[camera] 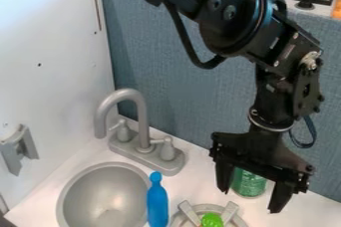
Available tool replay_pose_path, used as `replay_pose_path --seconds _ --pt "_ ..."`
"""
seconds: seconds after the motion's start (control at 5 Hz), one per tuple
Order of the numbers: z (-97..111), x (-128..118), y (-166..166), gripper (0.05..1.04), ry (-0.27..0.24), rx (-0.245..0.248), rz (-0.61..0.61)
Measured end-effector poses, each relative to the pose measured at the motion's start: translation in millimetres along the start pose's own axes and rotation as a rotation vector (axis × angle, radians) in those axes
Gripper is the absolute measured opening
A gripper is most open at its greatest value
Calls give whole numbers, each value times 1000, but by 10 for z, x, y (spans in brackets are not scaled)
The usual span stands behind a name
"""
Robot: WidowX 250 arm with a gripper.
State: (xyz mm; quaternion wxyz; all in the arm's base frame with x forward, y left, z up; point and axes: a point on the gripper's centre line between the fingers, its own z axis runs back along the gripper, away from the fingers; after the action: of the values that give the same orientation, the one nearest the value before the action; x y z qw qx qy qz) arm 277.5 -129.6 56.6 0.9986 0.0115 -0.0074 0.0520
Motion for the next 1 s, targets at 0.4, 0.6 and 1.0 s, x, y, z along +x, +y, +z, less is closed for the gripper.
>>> replay_pose_path --seconds 0.4,0.6,1.0 --pt "-287 201 -89 998 -38 3 -72" --pt "-472 470 -244 998 -85 -12 -123" --pt "-751 879 -480 998 -67 10 -157"
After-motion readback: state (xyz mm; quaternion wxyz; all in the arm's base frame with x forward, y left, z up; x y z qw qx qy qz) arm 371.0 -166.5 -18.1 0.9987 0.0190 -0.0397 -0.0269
